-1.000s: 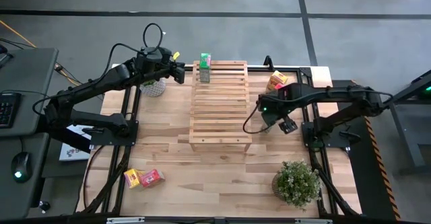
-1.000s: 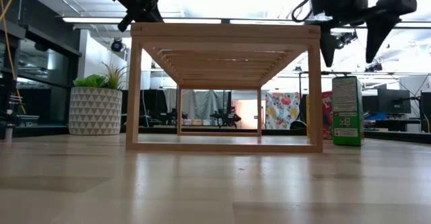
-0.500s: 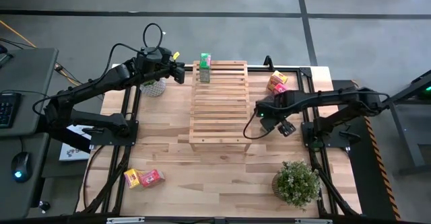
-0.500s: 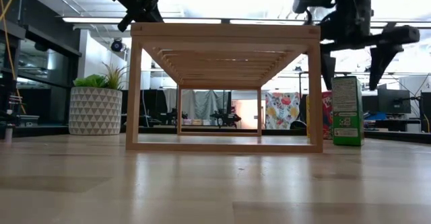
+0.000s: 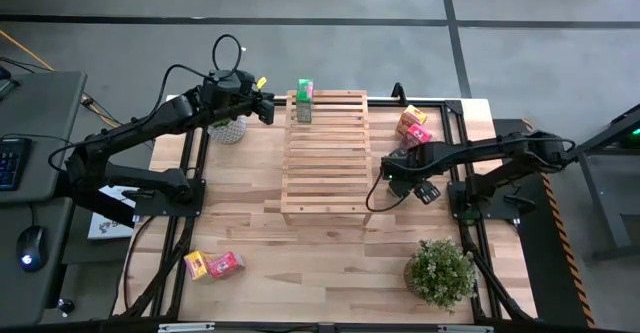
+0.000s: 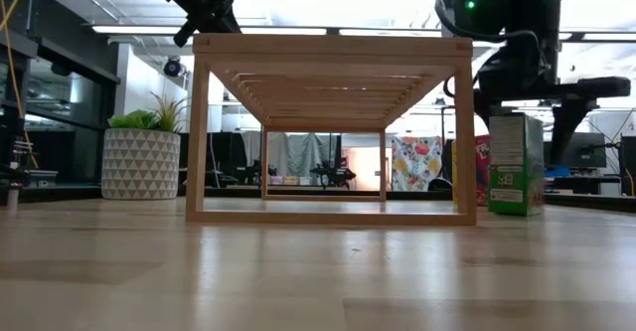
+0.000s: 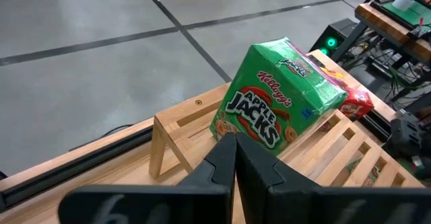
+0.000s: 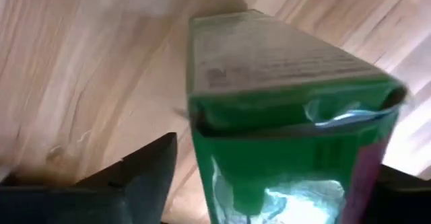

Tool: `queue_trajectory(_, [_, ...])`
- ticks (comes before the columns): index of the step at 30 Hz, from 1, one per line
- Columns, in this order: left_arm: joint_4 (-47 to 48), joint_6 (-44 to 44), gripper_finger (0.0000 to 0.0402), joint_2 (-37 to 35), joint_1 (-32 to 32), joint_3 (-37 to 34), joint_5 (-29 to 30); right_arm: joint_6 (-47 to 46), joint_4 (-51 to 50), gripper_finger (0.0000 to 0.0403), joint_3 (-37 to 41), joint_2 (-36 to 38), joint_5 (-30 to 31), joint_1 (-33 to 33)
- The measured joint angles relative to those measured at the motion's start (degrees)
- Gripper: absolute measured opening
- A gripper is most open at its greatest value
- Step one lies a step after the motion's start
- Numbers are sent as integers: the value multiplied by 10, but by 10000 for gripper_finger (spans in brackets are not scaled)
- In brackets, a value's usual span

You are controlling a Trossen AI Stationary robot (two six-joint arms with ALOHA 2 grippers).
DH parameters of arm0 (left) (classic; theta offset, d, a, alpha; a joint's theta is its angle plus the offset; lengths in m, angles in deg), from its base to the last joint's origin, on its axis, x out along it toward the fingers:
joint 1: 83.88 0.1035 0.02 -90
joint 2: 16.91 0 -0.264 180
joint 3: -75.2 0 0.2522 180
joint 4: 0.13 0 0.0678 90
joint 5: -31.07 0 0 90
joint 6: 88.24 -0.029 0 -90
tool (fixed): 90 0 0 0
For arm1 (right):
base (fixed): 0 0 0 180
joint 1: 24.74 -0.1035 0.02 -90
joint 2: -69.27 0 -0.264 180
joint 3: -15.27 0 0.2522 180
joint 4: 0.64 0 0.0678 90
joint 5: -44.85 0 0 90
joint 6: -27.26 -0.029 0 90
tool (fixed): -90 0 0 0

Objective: Stack cereal on shelf
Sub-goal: Put the right green cereal box on the shelf and align with the other green cereal box

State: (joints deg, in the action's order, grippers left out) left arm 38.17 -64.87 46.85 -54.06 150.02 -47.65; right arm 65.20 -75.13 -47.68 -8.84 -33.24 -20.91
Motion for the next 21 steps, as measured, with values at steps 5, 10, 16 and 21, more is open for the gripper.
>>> queue_trajectory(5, [0, -13, 0, 0, 0, 0, 0, -44, 0, 225, -16, 0, 1, 0])
queue_trajectory(10, [-4, -27, 0, 0, 0, 3, -2, -96, -38, 143, -63, 0, -3, 0])
queue_trajectory(16, [-4, -72, 0, -20, 2, 63, -30, -140, -175, 103, -189, 0, -30, 0])
queue_trajectory(21, [-6, -116, 0, -40, 2, 131, -33, -180, -257, 133, -353, 1, -1, 0])
